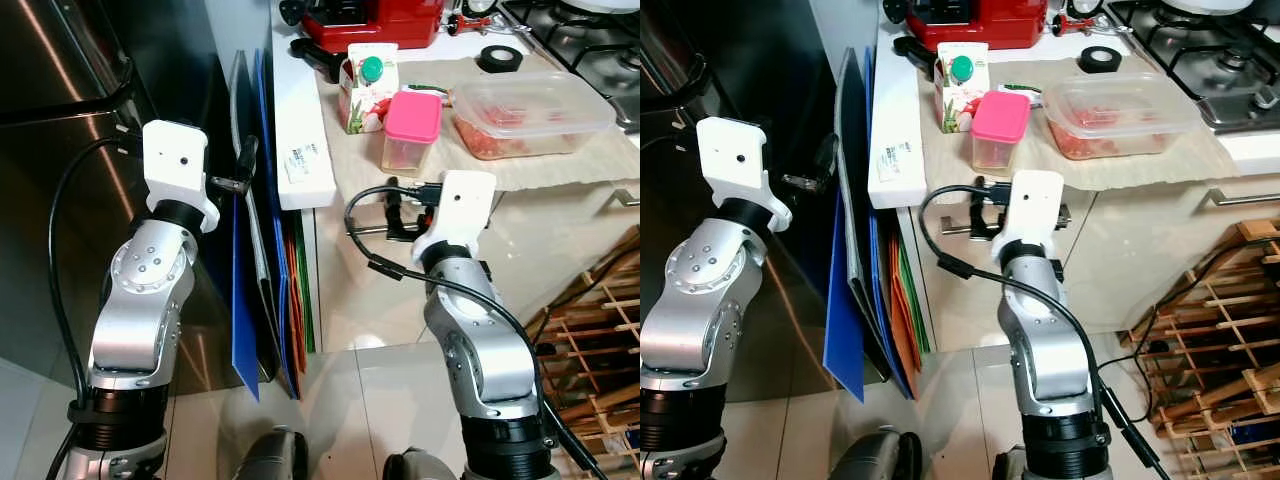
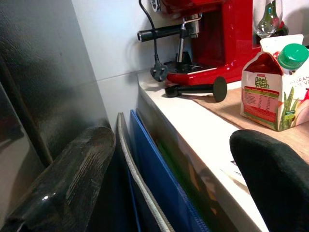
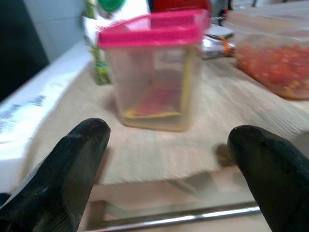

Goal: Restocking fridge

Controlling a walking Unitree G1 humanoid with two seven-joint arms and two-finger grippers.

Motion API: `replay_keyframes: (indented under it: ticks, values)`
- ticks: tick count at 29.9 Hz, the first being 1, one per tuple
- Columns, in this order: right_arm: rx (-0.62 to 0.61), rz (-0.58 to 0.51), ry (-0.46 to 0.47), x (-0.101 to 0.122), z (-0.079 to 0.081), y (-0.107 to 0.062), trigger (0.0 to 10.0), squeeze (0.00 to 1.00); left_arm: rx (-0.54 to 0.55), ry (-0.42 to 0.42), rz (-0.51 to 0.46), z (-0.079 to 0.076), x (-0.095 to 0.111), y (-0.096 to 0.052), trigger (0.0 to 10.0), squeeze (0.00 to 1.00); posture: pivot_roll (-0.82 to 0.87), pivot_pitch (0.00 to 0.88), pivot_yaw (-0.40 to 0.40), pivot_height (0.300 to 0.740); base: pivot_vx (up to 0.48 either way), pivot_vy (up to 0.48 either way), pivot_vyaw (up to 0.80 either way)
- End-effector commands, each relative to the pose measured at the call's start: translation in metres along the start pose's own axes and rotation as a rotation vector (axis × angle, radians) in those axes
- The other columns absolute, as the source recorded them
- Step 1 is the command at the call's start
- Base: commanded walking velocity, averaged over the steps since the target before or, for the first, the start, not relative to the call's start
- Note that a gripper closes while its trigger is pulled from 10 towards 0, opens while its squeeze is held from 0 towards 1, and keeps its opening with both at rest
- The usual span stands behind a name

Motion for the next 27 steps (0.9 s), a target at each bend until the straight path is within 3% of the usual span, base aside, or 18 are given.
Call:
replay_keyframes:
  ticks: [1,4,11,27]
  values:
    - [0.066,-0.008,0.050,0.006,0.021,0.002,10.0,0.00,0.009,-0.004,-0.007,0.001,0.003,0.002,10.0,0.00,0.11,0.152,0.054,0.710,0.000,0.000,0.00]
    - [0.110,-0.024,0.048,0.012,0.036,0.010,10.0,0.00,0.011,-0.010,-0.010,-0.001,0.003,0.003,10.0,0.00,0.12,0.148,0.047,0.710,0.000,0.000,0.00]
    - [0.108,-0.022,0.029,0.013,0.040,0.019,10.0,0.00,0.022,-0.016,-0.012,0.000,0.003,0.003,10.0,0.00,0.12,0.148,0.031,0.710,0.000,0.000,0.00]
    - [-0.001,-0.051,-0.069,0.014,0.017,0.026,10.0,0.00,0.033,-0.021,0.008,0.003,-0.003,0.002,10.0,0.00,0.12,0.157,0.030,0.710,0.000,0.000,0.00]
Point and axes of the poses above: a point about 5 cm out from each wrist's last joint towards the gripper, its own y axis pointing out of the wrist towards the gripper, its own x axis along the axis of the wrist's last joint, z = x × y, the point moved 6 cm from there along y, pointing out of the wrist towards the gripper, and after that the axes turned 12 degrees about y, right-handed, at the moved point
